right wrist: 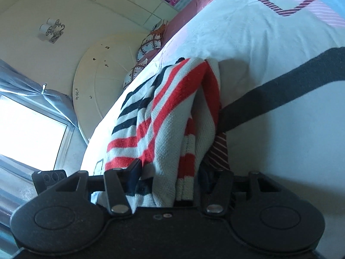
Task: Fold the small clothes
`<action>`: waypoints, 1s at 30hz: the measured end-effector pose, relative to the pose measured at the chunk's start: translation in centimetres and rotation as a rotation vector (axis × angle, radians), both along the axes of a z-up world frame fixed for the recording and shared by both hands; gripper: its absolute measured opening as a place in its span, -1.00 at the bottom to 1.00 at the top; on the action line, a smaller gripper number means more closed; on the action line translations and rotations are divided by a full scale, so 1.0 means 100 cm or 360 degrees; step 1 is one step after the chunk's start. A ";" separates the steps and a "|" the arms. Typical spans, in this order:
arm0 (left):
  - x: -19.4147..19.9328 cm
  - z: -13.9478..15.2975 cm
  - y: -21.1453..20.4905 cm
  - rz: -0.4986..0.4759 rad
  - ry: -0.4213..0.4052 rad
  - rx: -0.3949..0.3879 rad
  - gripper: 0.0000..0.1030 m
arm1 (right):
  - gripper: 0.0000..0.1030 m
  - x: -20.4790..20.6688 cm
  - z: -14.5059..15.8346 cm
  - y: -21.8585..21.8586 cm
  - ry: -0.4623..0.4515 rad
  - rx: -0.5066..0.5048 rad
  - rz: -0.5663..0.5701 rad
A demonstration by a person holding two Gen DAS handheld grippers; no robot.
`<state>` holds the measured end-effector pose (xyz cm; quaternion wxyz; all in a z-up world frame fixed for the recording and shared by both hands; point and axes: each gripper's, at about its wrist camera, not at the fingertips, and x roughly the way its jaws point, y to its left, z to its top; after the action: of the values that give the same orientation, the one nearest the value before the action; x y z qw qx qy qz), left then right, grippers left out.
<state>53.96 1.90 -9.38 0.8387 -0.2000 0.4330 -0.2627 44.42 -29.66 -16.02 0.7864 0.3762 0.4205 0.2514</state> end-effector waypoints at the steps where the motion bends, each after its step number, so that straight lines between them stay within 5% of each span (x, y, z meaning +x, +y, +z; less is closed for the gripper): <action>1: 0.000 0.000 0.000 -0.0002 -0.0001 0.0002 0.39 | -0.06 -0.001 0.000 -0.002 0.0008 0.0006 0.0005; 9: 0.002 -0.002 -0.001 0.0009 0.0002 -0.0021 0.39 | -0.16 -0.007 -0.005 -0.013 0.0021 0.0043 0.0091; 13: 0.009 -0.005 -0.006 0.0051 0.0003 -0.0056 0.37 | -0.16 0.008 0.000 0.007 -0.0098 -0.0059 0.0106; 20: 0.003 0.001 -0.016 0.0128 -0.0053 -0.0025 -0.07 | -0.24 -0.007 0.004 0.006 -0.0164 -0.0107 0.0055; 30: -0.013 0.019 0.013 0.0079 -0.0172 -0.0197 -0.15 | -0.33 -0.033 0.045 0.023 -0.0257 -0.0184 -0.0065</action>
<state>52.70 3.24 -7.49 0.8532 -0.2477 0.3649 -0.2785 41.09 -27.40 -11.47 0.8430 0.3173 0.3619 0.2402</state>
